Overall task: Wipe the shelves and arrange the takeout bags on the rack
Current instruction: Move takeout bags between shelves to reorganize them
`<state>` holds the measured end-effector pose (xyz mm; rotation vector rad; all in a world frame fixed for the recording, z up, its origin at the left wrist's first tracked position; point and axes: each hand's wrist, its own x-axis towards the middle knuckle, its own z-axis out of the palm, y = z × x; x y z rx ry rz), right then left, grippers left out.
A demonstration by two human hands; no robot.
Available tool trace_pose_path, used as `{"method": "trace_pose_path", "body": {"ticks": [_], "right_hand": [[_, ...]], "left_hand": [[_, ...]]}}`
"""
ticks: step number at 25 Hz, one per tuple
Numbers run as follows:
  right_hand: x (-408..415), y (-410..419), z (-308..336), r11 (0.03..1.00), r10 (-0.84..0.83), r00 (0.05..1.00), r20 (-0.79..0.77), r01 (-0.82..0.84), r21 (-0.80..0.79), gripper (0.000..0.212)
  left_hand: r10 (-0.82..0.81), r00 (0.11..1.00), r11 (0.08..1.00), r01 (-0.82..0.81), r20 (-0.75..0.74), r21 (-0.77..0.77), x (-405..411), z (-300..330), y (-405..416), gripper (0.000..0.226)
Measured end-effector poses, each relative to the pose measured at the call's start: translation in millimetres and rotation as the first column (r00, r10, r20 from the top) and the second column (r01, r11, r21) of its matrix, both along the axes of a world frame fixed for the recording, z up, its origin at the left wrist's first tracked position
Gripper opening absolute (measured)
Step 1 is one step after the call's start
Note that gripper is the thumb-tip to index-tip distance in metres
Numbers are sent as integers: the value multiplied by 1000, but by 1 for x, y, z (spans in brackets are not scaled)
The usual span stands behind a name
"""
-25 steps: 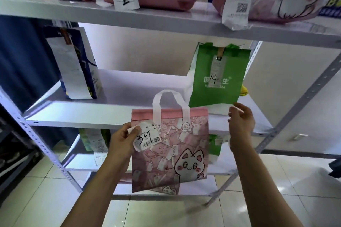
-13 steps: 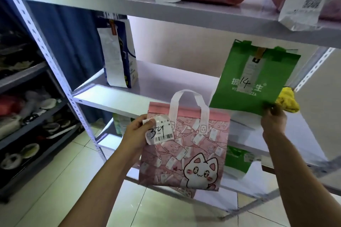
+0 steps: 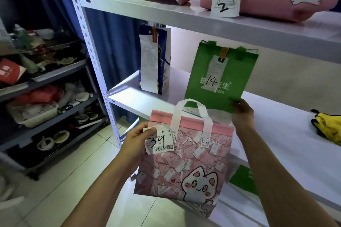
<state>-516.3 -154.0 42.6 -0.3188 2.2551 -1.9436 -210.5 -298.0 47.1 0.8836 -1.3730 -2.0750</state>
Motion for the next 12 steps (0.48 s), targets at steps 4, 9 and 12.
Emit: {"method": "trace_pose_path", "body": {"ticks": [4, 9, 12], "right_hand": [[0, -31, 0, 998, 18, 998, -64, -14, 64, 23], [12, -32, 4, 1000, -9, 1000, -5, 9, 11, 24], [39, 1, 9, 997, -31, 998, 51, 34, -64, 26]], "left_hand": [[29, 1000, 999, -29, -4, 18, 9, 0, -14, 15], [-1, 999, 999, 3, -40, 45, 9, -1, -23, 13], [-48, 997, 994, 54, -61, 93, 2, 3, -22, 12]]}}
